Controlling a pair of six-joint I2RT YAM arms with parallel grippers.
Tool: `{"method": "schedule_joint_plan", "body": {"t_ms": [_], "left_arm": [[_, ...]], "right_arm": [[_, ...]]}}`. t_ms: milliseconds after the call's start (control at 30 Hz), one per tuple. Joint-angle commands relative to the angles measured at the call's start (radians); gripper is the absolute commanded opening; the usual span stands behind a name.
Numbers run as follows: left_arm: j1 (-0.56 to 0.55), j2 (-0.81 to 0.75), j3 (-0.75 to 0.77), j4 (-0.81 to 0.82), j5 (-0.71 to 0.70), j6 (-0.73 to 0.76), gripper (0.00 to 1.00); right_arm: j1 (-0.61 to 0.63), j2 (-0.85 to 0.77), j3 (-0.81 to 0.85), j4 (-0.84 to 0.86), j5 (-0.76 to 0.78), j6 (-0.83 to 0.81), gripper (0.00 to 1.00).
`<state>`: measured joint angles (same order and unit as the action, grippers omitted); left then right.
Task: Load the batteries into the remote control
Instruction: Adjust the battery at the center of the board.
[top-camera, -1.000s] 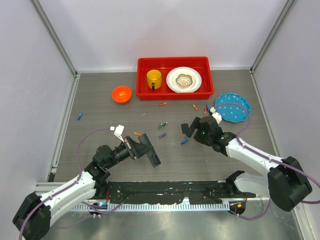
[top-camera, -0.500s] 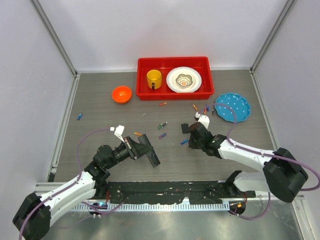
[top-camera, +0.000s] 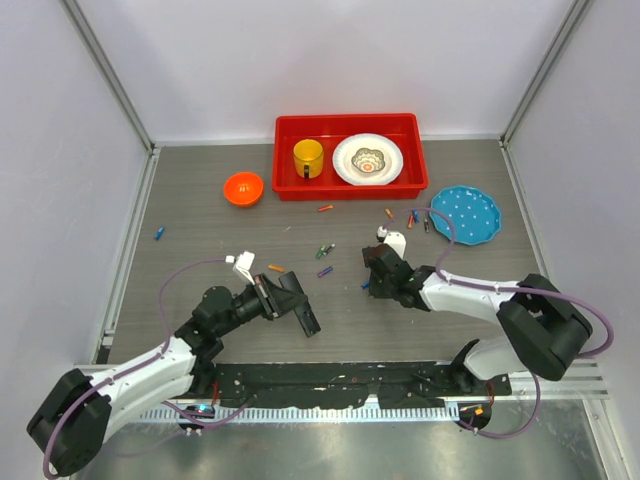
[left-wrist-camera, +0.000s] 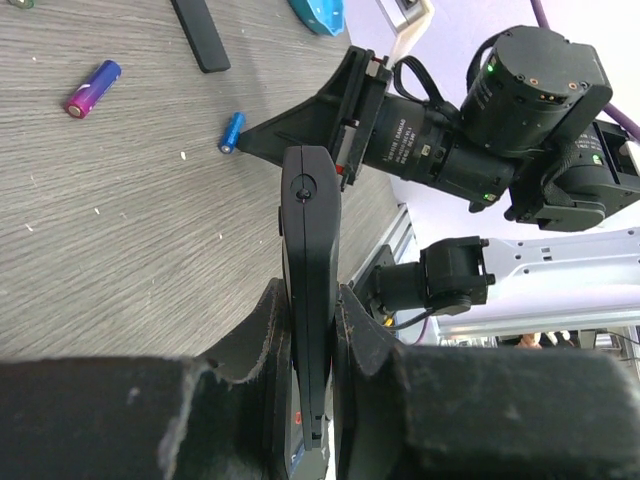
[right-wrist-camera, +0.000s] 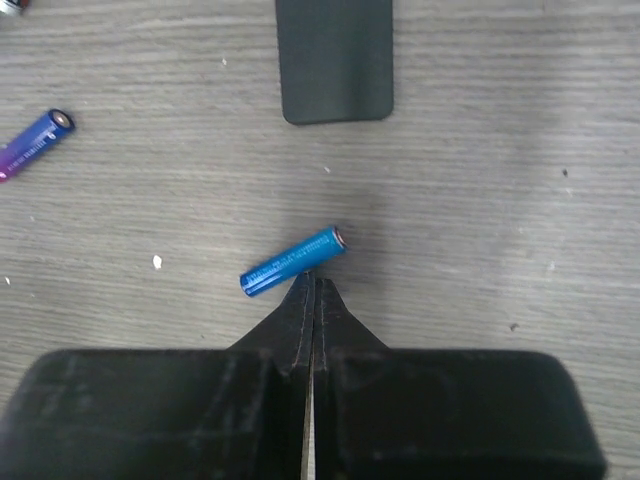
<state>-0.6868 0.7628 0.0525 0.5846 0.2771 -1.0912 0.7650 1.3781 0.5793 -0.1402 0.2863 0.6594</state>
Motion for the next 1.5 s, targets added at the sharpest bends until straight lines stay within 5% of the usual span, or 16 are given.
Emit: {"method": "schedule_joint_plan", "body": {"t_ms": [0,767,833,867,967,1067,1467], "left_arm": [[-0.003,-0.006,0.029,0.066,0.002,0.014,0.0],[-0.003,-0.085,0.021,-0.006,-0.003,0.031,0.0],[-0.003,-0.085,0.02,-0.005,-0.001,0.031,0.0],[-0.003,-0.083,0.02,-0.005,-0.001,0.031,0.0],[-0.003,-0.088,0.02,-0.005,-0.001,0.033,0.0],[-0.003,-0.095,0.017,-0.005,-0.003,0.031,0.0],[-0.003,-0.137,-0.002,-0.028,-0.007,0.031,0.0]], "right_arm": [[0.008,0.058,0.059,0.018,0.025,-0.014,0.01],[-0.035,-0.109,-0.018,-0.026,0.083,-0.032,0.03],[-0.036,-0.122,-0.029,0.011,0.048,-0.047,0.24],[-0.036,-0.128,-0.03,0.034,0.037,-0.055,0.47],[-0.036,-0.136,-0.026,0.068,-0.015,-0.099,0.77],[-0.035,-0.1,0.025,0.029,-0.062,-0.176,0.85],[-0.035,0.024,0.136,-0.081,-0.09,-0.337,0.83]]}}
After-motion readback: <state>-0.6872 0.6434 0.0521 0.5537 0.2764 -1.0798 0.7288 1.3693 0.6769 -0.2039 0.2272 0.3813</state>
